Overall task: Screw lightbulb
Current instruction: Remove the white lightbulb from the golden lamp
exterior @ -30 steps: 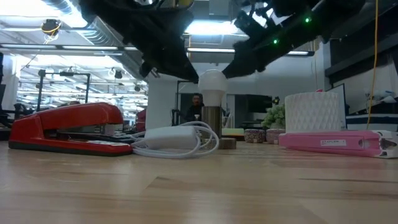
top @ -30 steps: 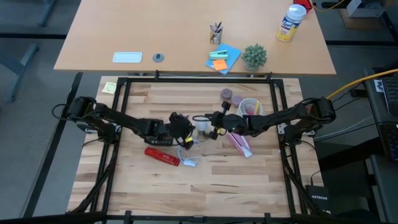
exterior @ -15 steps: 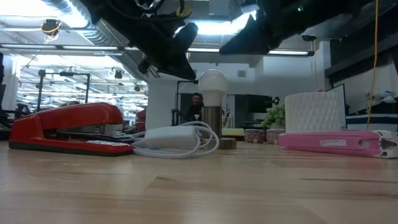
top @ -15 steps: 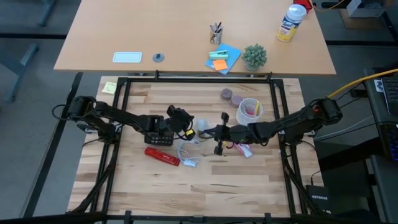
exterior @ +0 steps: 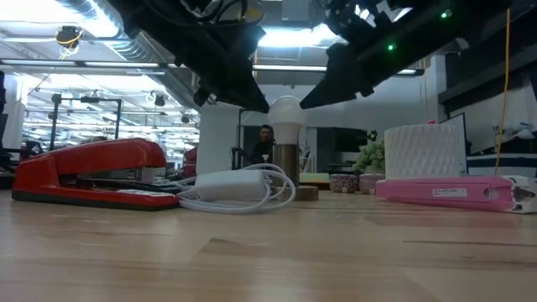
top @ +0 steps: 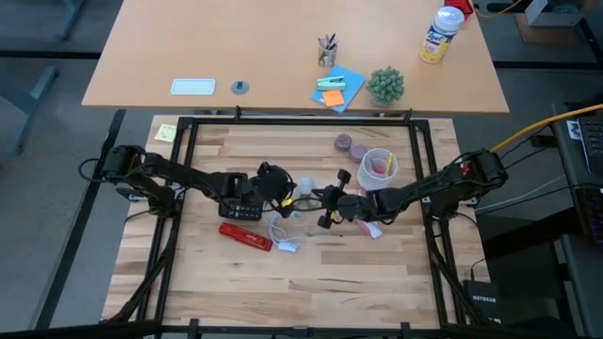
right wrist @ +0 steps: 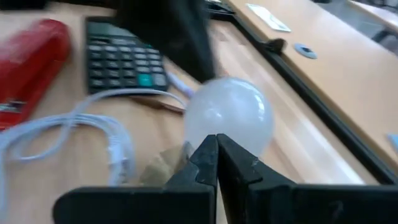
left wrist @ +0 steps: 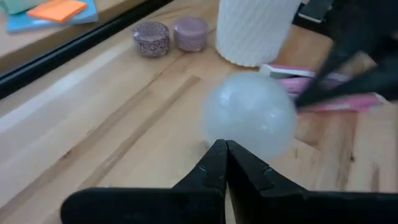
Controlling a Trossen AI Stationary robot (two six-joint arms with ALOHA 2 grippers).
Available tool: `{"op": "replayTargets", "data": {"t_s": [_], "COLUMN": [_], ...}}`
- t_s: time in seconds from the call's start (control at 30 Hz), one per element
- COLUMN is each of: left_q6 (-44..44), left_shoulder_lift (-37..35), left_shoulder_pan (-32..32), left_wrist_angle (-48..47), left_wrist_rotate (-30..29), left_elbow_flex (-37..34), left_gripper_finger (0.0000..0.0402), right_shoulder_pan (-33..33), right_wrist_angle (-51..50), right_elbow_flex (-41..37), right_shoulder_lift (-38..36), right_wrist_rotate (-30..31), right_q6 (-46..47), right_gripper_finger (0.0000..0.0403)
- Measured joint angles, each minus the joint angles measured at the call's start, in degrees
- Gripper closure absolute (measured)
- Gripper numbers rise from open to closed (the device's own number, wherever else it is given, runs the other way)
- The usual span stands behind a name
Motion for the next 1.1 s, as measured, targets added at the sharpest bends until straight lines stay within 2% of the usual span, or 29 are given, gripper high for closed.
{"op": "replayTargets", "data": {"t_s": [0.13, 0.47, 0.57, 0.7, 0.8, 1.0, 1.1], "left_q6": [-0.21, -1.46, -1.38, -0.25, 2.02, 2.97, 3.33], "left_shoulder_lift": [0.0, 0.0, 0.0, 0.0, 0.0, 0.0, 0.0], "left_shoulder_pan": [-1.57, -5.41, -5.99, -5.89, -4.37, 0.11, 2.06], "left_wrist_angle": [0.14, 0.35, 1.79, 5.26, 7.83, 6.21, 4.96], "left_wrist_rotate": [1.44, 0.53, -3.69, -12.88, -16.32, -16.5, -14.79], "left_elbow_flex": [0.0, 0.0, 0.0, 0.0, 0.0, 0.02, 0.01], "left_gripper_finger": [0.0401, 0.0401, 0.0401, 0.0401, 0.0401, 0.0401, 0.0401], "right_shoulder_pan": [-0.7, -4.66, -4.41, -2.65, -0.94, 0.98, 0.73], "right_wrist_angle": [-0.68, -0.63, -0.76, -0.85, -0.84, -0.51, -1.45], "right_elbow_flex": [0.0, 0.0, 0.0, 0.0, 0.0, 0.04, 0.04], "right_shoulder_lift": [0.0, -0.05, -1.11, -4.07, -5.99, -5.8, -5.62], "right_wrist_rotate": [2.9, 3.19, 4.48, 4.71, 2.93, -2.97, -4.22], "right_q6": [0.0, -1.04, -3.91, -4.87, -4.87, -4.71, -4.7], "right_gripper_finger": [0.0395, 0.0395, 0.0395, 0.0395, 0.0395, 0.0395, 0.0395]}}
